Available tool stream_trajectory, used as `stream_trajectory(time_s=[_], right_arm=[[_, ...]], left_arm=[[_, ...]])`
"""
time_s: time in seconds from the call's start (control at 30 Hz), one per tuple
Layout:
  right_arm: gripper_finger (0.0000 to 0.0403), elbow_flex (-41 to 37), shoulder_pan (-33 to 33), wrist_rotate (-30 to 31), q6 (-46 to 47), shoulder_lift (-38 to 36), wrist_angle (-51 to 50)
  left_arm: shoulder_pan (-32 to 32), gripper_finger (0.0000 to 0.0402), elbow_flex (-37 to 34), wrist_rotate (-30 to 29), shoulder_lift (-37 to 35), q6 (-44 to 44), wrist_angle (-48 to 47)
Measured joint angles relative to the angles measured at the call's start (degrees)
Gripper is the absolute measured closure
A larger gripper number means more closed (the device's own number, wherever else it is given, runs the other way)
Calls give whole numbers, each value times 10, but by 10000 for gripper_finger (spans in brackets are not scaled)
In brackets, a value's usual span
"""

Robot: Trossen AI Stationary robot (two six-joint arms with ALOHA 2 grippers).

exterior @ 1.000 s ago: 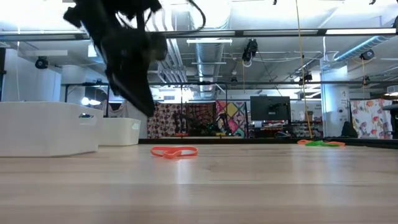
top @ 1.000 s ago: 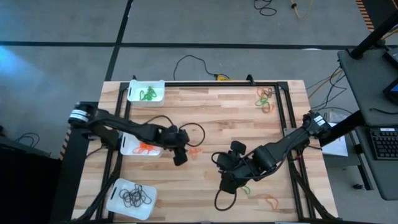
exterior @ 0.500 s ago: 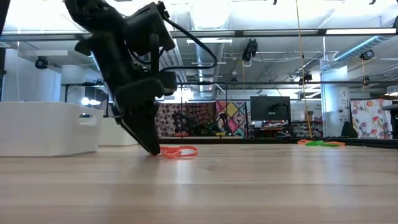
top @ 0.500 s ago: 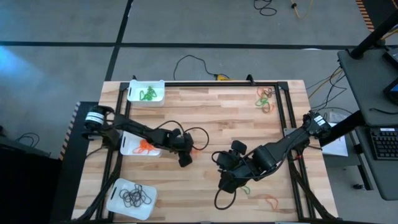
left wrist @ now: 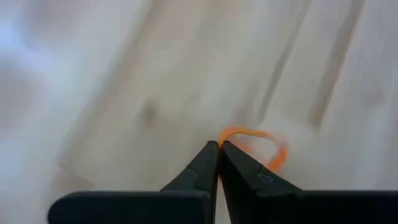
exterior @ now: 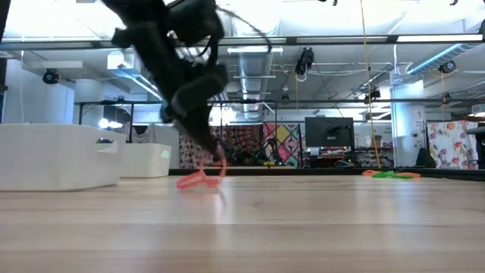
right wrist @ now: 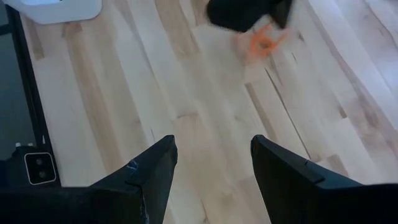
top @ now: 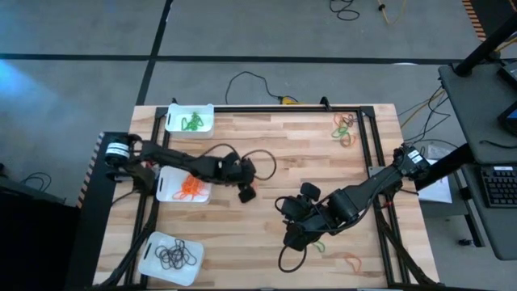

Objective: Sort rubber bands into baskets
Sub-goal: Put the orange rubber band into the middle white bin

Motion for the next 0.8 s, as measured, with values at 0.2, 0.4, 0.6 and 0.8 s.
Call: stream_trajectory(time_s=[0.2, 0.4, 0.6, 0.8], right_arm=[[202, 0, 0, 0, 3, 0, 9], [202, 0, 0, 0, 12, 0, 9], [202, 0, 0, 1, 10, 0, 8], [202, -1, 0, 15, 0, 0, 8]], left_arm=[[19, 401, 72, -25, -30, 61, -49], [-9, 401, 130, -22, -56, 77, -99], [-30, 402, 64, -16, -47, 63, -48], [-8, 402, -4, 25, 1, 30, 3]])
